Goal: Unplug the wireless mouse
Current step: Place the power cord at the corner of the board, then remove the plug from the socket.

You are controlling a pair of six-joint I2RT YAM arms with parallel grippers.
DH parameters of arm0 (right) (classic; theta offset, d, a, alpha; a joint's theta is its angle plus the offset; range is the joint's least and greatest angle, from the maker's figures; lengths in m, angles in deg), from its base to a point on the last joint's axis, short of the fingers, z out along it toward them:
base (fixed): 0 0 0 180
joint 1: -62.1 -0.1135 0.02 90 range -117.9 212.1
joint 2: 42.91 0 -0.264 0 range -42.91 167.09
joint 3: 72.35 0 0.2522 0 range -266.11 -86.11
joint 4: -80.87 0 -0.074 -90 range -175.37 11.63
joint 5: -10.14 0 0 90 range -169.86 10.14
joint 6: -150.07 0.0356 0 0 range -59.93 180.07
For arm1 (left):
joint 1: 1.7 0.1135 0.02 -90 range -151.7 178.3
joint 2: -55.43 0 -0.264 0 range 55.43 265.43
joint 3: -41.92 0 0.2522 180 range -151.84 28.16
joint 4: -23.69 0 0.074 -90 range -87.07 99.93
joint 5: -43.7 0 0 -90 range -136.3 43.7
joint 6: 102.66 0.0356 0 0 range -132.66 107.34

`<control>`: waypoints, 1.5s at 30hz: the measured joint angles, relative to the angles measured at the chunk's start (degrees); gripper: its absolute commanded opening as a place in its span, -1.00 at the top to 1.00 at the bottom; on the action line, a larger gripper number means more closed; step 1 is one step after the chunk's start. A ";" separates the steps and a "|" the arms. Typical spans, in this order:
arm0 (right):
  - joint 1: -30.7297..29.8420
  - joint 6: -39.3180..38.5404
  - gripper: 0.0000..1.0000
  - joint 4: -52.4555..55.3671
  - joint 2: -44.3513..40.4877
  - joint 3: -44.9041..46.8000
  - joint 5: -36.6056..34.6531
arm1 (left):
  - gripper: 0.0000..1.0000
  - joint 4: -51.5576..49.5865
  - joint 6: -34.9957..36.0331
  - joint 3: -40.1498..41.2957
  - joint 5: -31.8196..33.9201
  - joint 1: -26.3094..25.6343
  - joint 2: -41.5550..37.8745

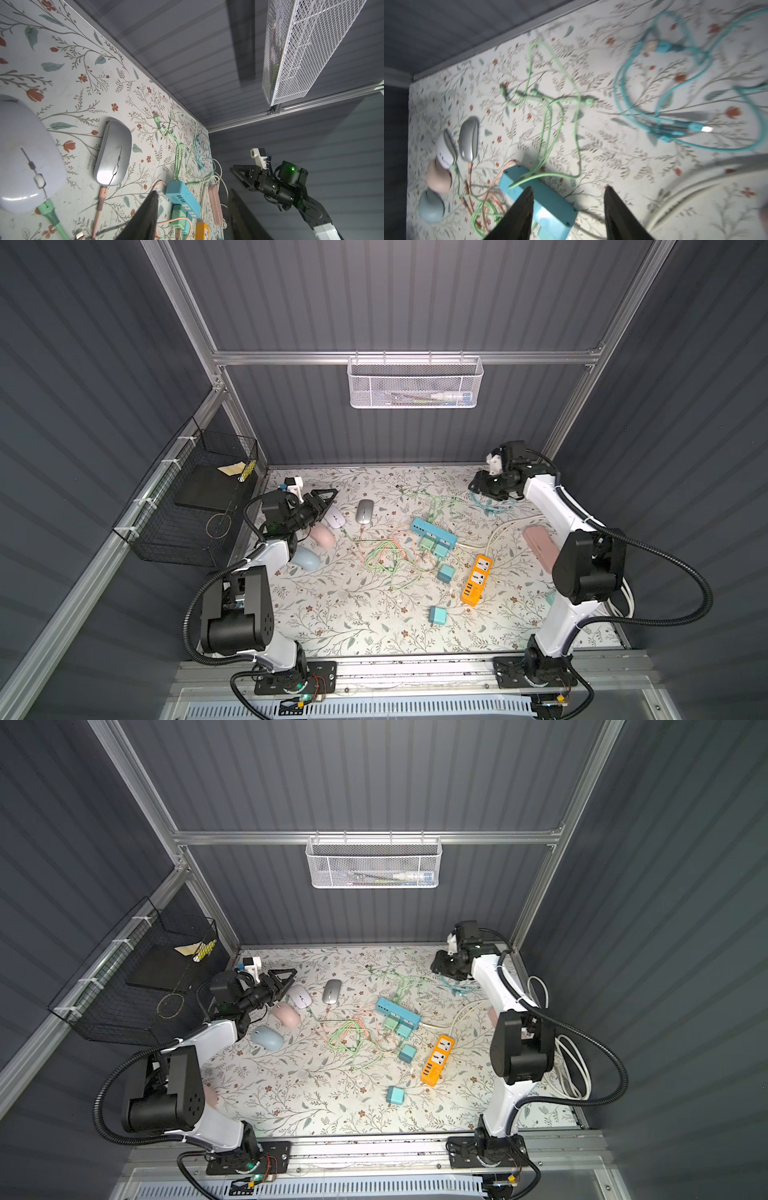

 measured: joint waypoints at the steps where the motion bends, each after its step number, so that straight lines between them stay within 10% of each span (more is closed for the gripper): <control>1: -2.01 -0.26 -0.13 0.09 -0.24 0.48 0.28 | -0.08 -0.33 0.22 0.00 0.02 0.00 0.00; 21: -19.78 -1.73 0.09 -1.22 -3.78 11.43 6.58 | -0.07 -6.69 5.79 -0.33 1.16 -2.08 0.00; 33: -20.06 2.99 -0.08 -1.73 -16.13 30.29 -7.80 | 0.05 -24.83 22.45 -8.85 10.54 -22.18 1.18; 45: -20.37 13.57 -0.20 -4.07 -7.82 28.37 -13.86 | 0.02 -37.40 36.22 -30.40 26.34 -38.80 23.93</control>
